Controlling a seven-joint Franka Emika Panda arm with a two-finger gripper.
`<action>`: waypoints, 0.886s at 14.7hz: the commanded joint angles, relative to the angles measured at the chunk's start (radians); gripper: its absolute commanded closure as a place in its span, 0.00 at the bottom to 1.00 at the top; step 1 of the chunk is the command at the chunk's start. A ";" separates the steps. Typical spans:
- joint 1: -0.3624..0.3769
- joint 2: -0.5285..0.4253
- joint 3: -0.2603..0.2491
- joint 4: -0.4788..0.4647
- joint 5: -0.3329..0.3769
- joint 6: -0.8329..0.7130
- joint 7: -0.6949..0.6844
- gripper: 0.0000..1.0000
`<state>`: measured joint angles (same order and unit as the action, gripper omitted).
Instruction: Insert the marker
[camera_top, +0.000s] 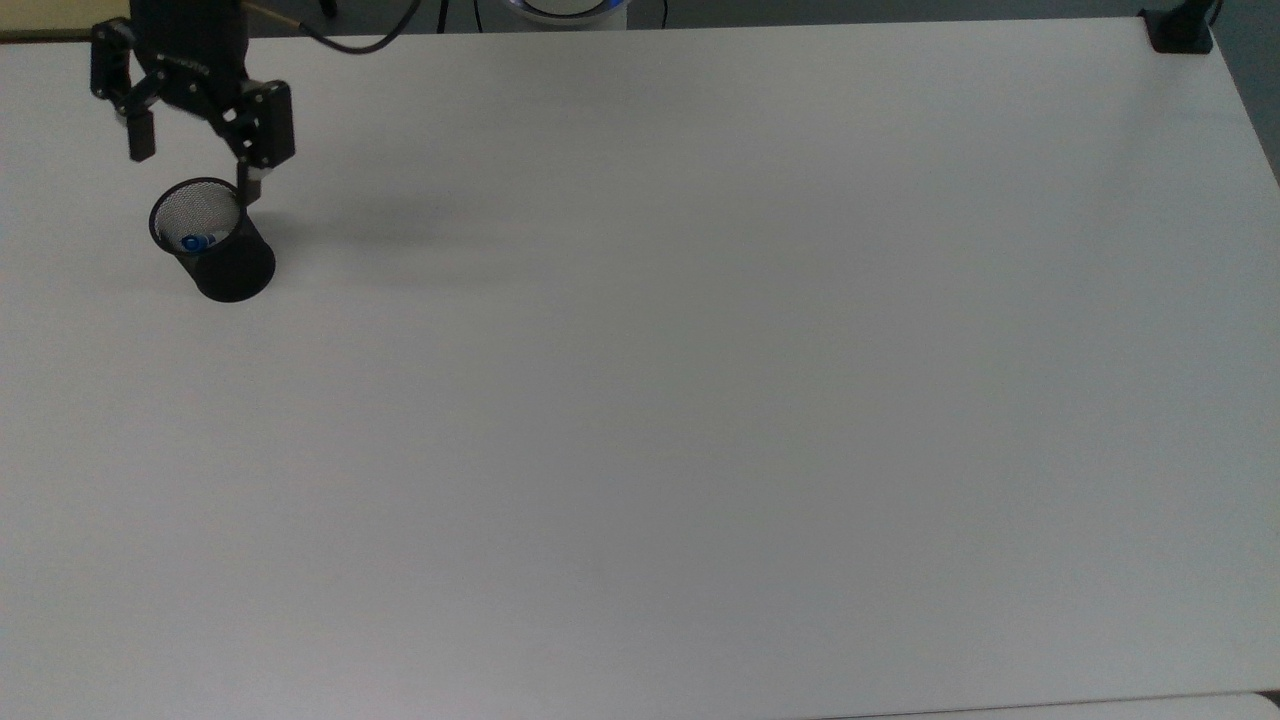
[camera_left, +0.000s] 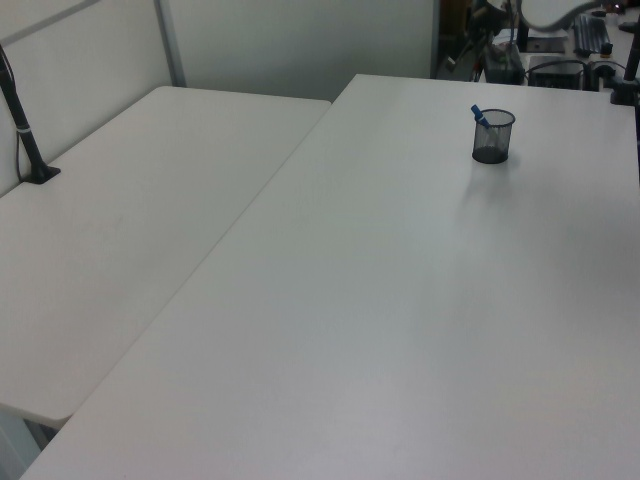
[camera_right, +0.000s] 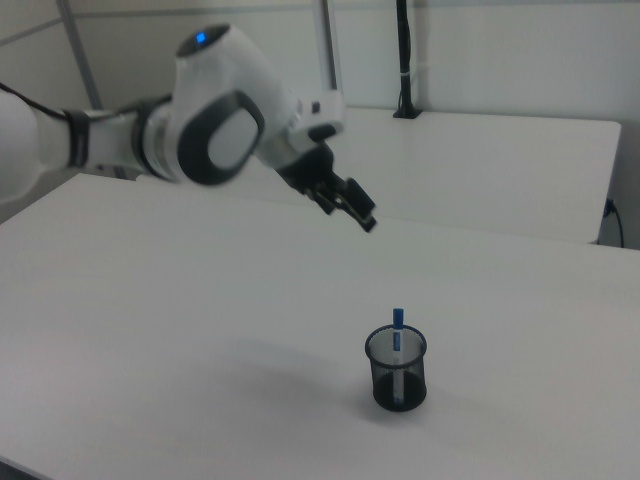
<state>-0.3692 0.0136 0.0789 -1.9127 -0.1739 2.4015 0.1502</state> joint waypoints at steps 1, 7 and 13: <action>0.110 0.003 -0.014 0.156 0.086 -0.325 0.040 0.00; 0.281 -0.001 -0.077 0.276 0.171 -0.662 0.046 0.00; 0.400 0.014 -0.123 0.264 0.154 -0.670 -0.032 0.00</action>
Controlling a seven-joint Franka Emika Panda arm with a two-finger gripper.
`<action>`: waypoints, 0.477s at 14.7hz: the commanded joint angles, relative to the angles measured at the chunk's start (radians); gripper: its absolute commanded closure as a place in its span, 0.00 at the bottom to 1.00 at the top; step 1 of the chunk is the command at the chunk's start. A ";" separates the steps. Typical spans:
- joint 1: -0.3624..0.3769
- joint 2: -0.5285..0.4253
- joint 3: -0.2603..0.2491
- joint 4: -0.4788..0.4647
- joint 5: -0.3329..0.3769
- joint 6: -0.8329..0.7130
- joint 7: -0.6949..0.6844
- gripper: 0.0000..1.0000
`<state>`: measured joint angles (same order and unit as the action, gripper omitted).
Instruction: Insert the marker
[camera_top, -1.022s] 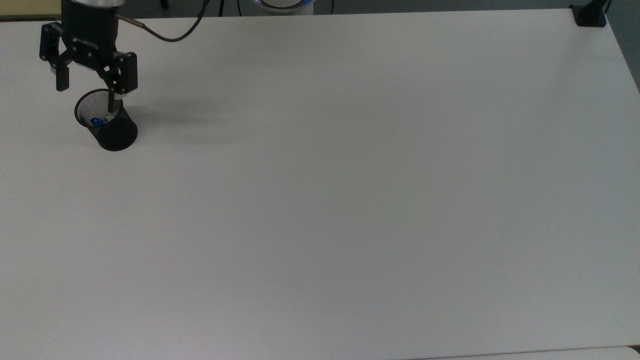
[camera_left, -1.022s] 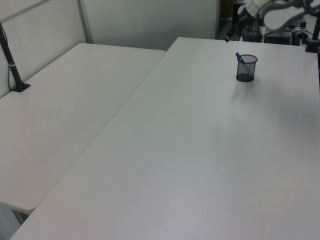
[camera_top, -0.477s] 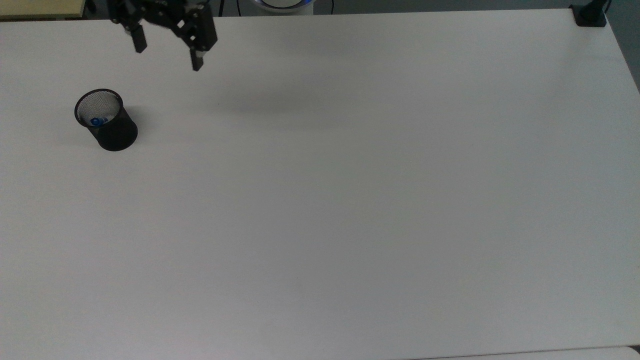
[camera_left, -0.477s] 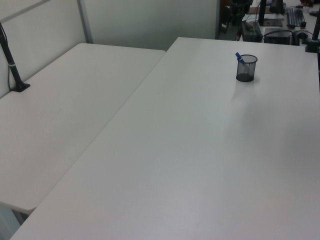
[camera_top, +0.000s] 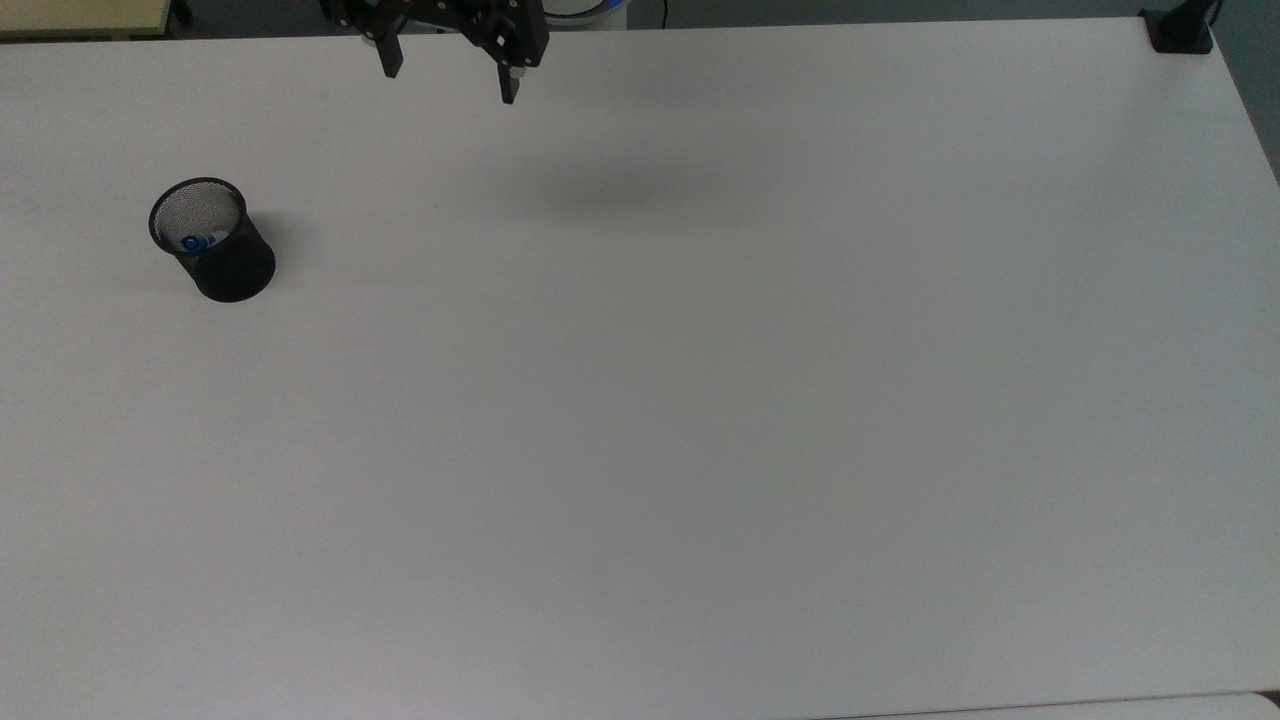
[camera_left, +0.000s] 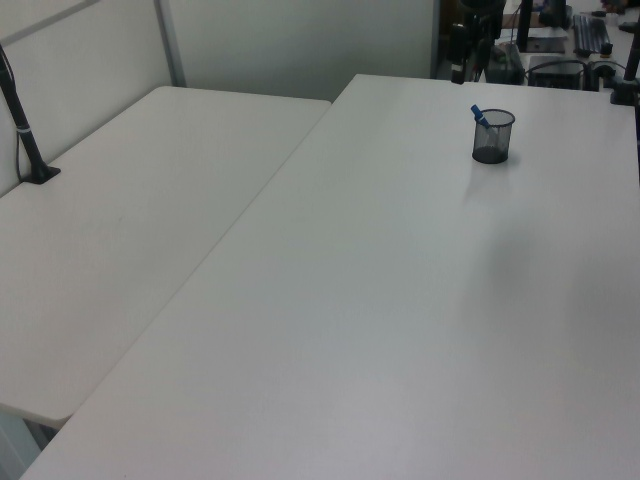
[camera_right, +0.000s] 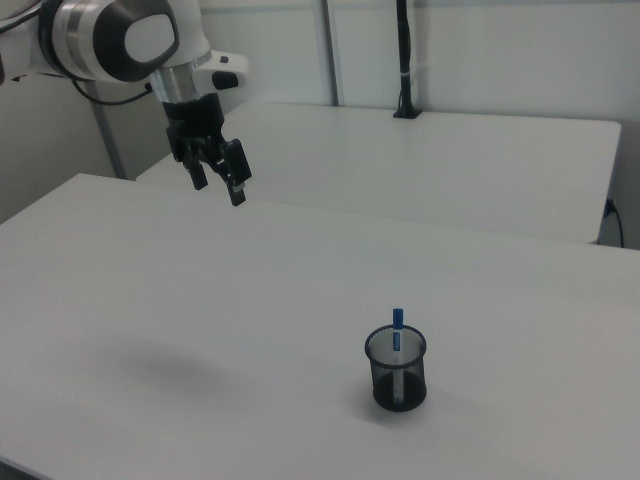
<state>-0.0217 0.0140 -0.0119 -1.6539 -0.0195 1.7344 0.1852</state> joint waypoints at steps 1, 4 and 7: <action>0.065 0.015 -0.033 -0.003 0.000 0.019 -0.126 0.00; 0.059 0.015 -0.033 -0.003 0.000 0.034 -0.176 0.00; 0.059 0.014 -0.029 0.002 -0.026 0.037 -0.178 0.00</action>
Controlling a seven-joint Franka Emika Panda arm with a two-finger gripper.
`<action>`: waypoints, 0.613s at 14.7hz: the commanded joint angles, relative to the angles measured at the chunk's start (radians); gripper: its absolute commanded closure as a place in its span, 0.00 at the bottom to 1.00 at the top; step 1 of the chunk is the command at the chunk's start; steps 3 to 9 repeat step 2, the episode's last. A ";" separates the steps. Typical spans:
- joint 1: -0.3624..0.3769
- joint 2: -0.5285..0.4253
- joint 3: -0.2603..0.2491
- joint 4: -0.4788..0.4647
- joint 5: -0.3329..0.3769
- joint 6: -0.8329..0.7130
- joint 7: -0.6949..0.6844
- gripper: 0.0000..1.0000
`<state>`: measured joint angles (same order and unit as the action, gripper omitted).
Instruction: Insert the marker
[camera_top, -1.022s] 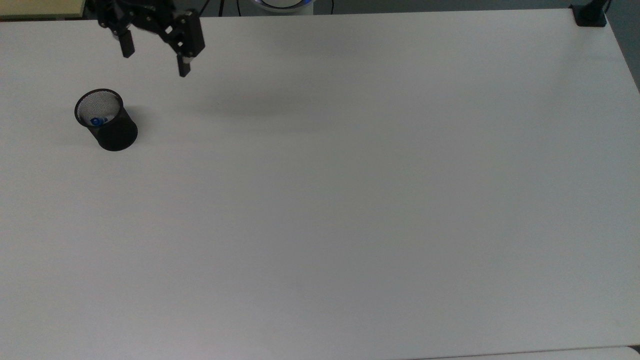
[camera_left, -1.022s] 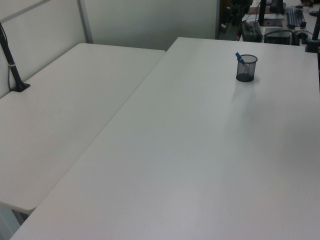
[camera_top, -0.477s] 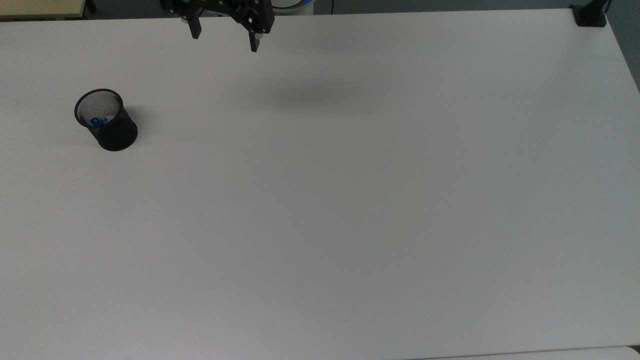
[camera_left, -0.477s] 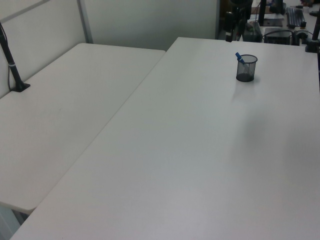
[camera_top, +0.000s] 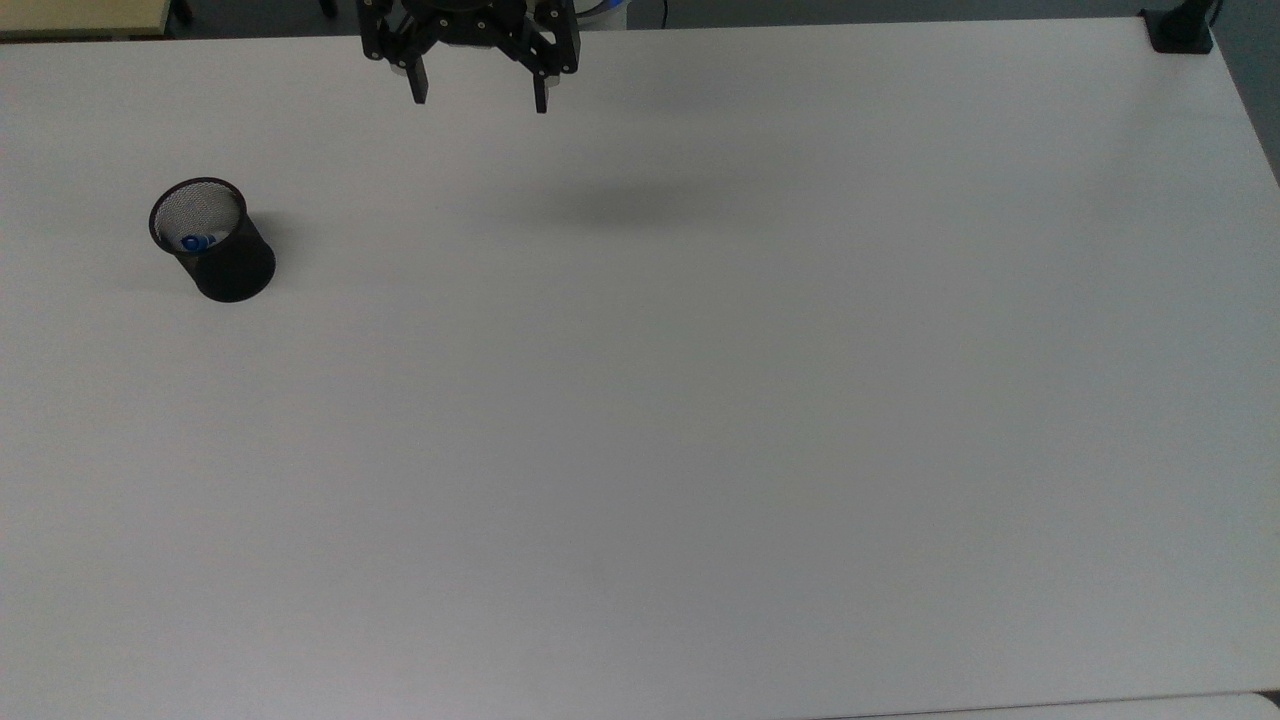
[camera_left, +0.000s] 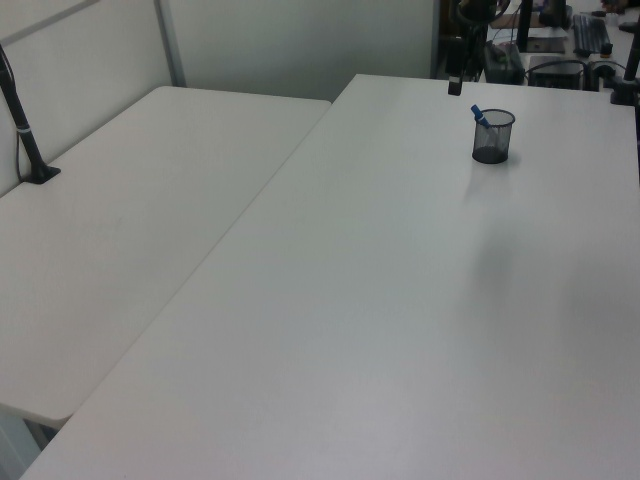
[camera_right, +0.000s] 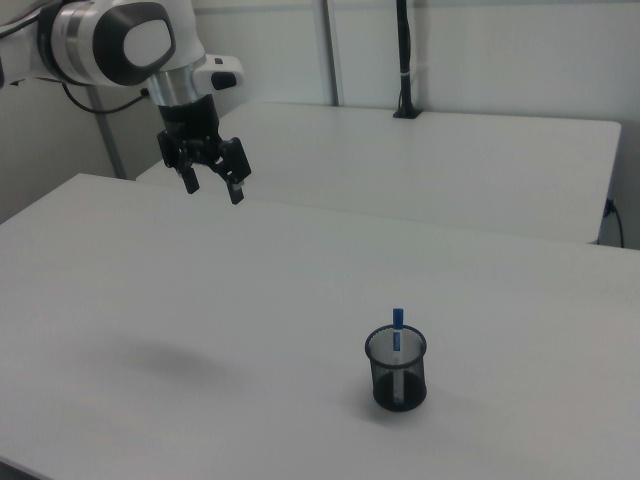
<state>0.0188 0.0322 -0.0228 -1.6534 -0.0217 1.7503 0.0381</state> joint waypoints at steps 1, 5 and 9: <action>0.018 -0.006 -0.019 0.001 -0.029 0.020 -0.030 0.00; 0.018 -0.009 -0.019 0.001 -0.029 0.020 -0.030 0.00; 0.018 -0.009 -0.019 0.001 -0.029 0.020 -0.030 0.00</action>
